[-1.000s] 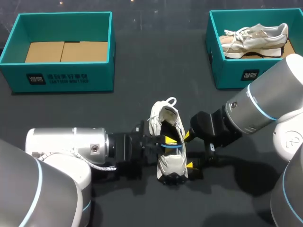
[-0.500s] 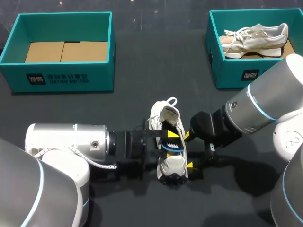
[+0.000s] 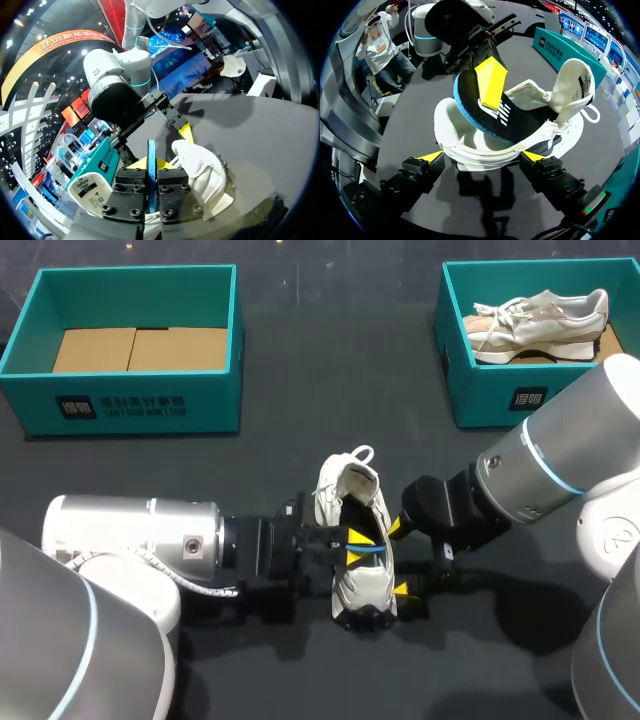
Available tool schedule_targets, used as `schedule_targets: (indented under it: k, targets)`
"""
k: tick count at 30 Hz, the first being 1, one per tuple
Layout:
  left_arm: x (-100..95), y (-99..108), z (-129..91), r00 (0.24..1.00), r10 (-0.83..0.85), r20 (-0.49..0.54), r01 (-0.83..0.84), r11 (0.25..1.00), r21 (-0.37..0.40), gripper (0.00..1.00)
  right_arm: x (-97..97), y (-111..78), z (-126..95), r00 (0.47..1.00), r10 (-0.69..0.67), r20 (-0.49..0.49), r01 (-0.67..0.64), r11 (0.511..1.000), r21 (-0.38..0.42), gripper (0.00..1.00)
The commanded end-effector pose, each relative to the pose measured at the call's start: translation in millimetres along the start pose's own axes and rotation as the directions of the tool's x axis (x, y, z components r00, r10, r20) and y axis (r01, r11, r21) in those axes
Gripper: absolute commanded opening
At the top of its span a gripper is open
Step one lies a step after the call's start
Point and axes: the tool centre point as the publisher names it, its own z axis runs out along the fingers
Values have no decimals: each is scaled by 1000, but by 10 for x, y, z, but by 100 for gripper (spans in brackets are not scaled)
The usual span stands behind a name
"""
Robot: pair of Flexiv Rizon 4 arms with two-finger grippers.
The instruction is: Take the shoe out of the shoebox, open the shoe tongue, remove and reinsert the insole, then place the shoe into the shoebox
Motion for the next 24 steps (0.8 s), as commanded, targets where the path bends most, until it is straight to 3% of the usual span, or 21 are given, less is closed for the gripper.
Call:
schedule_targets:
  k: [1,10,14,15,16,17,24]
  targets:
    - [24,101,134,1000,24,13,-24,1000,-19,0,17,-1,12,1000,0,4,0,1000,0,100]
    - [29,292,186,999,44,12,-42,993,-114,0,17,-1,12,1000,0,4,0,1000,0,100]
    - [34,337,173,1000,4,3,-4,993,-115,0,17,-1,12,1000,0,4,0,1000,0,100]
    - [37,322,159,1000,-4,0,4,994,-107,2,17,-1,12,1000,0,4,0,1000,0,100]
    - [38,303,144,1000,-7,-1,7,994,-105,26,17,-1,12,1000,0,4,0,1000,0,100]
    - [38,280,128,1000,-12,-4,11,995,-101,40,17,-1,12,1000,0,4,0,1000,0,100]
    - [12,145,19,999,-42,-12,41,997,-65,50,17,-1,12,1000,0,4,0,1000,0,100]
